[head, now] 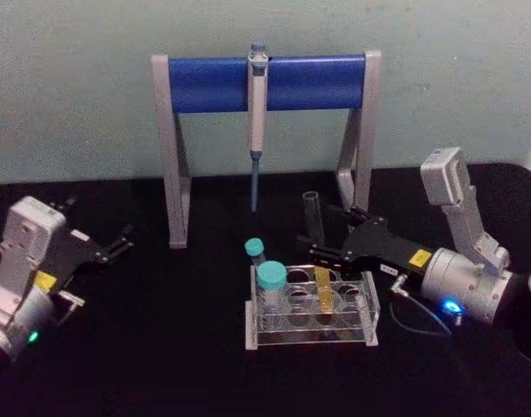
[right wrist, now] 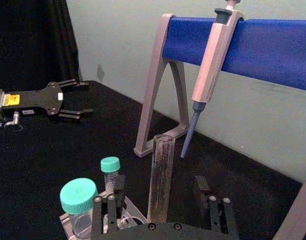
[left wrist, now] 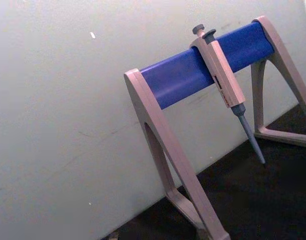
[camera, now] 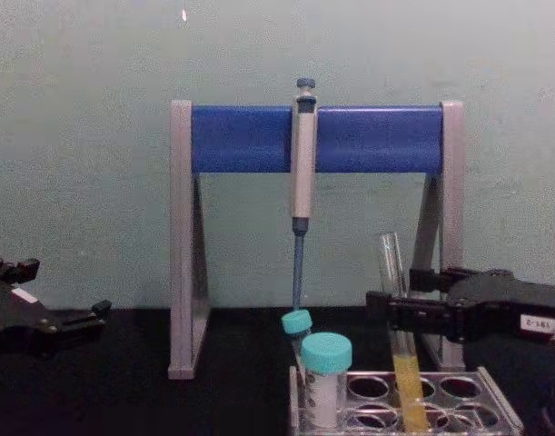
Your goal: Pick up the test tube from the test tube rack, shake it, then place it back into the test tube rack.
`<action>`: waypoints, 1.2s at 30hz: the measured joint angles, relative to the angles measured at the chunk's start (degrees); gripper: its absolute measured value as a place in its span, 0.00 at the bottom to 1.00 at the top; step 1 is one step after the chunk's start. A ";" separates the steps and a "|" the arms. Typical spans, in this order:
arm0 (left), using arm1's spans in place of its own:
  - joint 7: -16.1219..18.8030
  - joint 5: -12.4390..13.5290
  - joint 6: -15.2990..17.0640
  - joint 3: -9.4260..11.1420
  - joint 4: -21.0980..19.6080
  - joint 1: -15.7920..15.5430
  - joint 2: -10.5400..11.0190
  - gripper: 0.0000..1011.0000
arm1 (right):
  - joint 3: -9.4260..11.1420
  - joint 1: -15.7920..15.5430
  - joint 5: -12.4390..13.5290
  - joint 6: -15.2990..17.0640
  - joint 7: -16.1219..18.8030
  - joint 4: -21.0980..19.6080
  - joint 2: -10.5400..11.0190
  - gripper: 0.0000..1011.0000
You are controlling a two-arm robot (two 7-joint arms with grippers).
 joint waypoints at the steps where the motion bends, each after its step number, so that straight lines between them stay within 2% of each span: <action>1: 0.00 0.00 0.00 0.00 0.00 0.00 0.00 0.99 | 0.00 0.00 0.00 0.00 0.00 0.00 0.00 0.87; 4: 0.00 0.00 0.00 0.00 0.00 0.00 0.00 0.99 | 0.00 0.00 0.00 0.00 0.00 0.00 0.00 0.76; 7: 0.00 0.00 0.00 0.00 0.00 0.00 0.00 0.99 | 0.00 0.00 0.00 0.00 0.00 0.00 0.00 0.71; 8: 0.00 0.00 0.00 0.00 0.00 0.00 0.00 0.99 | 0.00 0.00 0.00 0.00 0.00 0.00 0.00 0.65; 9: 0.00 0.00 0.00 0.00 0.00 0.00 0.00 0.99 | 0.00 0.00 0.00 0.00 0.00 0.00 0.00 0.65; 10: 0.00 0.00 0.00 0.00 0.00 0.00 0.00 0.99 | 0.00 0.00 0.00 0.00 0.00 0.00 0.00 0.57; 12: 0.00 0.00 0.00 0.00 0.00 0.00 0.00 0.99 | 0.00 0.00 0.00 0.00 0.01 0.00 0.00 0.53; 13: 0.00 0.00 0.00 0.00 0.00 0.00 0.00 0.99 | 0.00 0.00 0.00 0.00 0.00 0.00 0.00 0.46; 15: 0.00 0.00 0.00 0.00 0.00 0.00 0.00 0.99 | 0.00 0.00 0.00 0.00 0.00 0.00 0.00 0.44; 21: 0.00 0.00 0.00 0.00 0.00 0.00 0.00 0.99 | 0.00 0.00 0.02 0.00 0.01 0.00 0.00 0.23; 36: 0.00 0.00 0.00 0.00 0.00 0.00 0.00 0.99 | 0.00 0.00 0.01 0.00 0.00 0.00 0.00 0.22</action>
